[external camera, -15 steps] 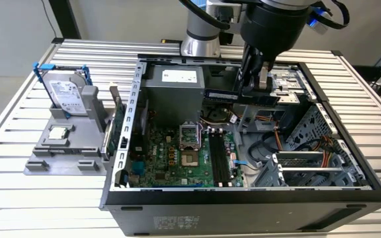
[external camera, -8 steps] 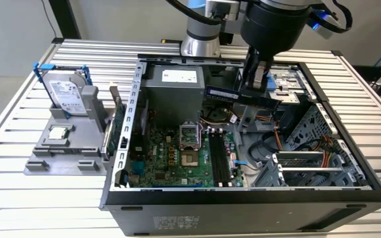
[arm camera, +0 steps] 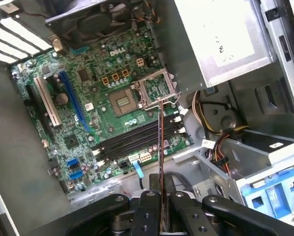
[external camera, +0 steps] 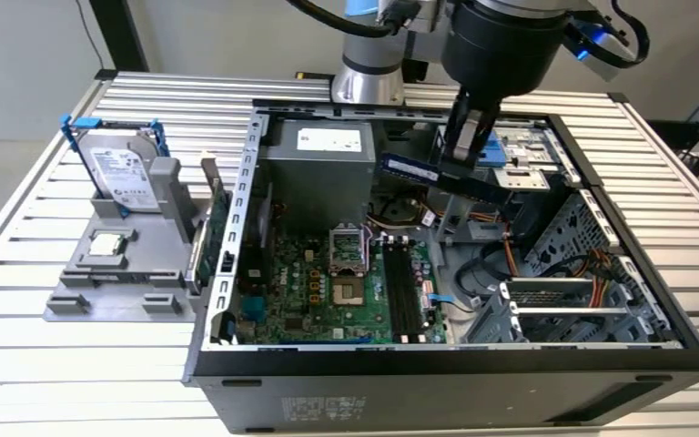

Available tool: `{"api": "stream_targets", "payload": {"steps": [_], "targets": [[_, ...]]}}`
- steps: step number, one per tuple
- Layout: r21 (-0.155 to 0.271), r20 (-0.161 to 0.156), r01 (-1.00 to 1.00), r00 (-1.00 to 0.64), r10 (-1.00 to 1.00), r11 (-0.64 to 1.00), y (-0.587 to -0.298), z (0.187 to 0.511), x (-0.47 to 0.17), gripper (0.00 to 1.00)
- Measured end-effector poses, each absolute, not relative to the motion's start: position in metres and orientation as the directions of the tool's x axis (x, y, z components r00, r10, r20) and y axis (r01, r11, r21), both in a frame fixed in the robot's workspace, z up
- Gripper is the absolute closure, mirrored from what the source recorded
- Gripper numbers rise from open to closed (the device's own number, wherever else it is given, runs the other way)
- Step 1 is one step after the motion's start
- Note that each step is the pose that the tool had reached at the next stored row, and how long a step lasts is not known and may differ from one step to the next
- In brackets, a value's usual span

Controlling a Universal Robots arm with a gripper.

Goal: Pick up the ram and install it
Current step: 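Insert the ram into the slot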

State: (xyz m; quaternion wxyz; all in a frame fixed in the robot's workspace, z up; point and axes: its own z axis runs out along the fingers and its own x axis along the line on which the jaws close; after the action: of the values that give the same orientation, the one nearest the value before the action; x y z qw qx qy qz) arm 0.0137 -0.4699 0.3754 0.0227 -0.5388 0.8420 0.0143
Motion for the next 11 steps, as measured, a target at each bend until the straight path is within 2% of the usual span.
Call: {"api": "stream_targets", "payload": {"steps": [11], "targets": [[0.000, -0.053, -0.806, -0.591, -0.805, 0.592, -0.4699, 0.3752, 0.0137, 1.00]]}}
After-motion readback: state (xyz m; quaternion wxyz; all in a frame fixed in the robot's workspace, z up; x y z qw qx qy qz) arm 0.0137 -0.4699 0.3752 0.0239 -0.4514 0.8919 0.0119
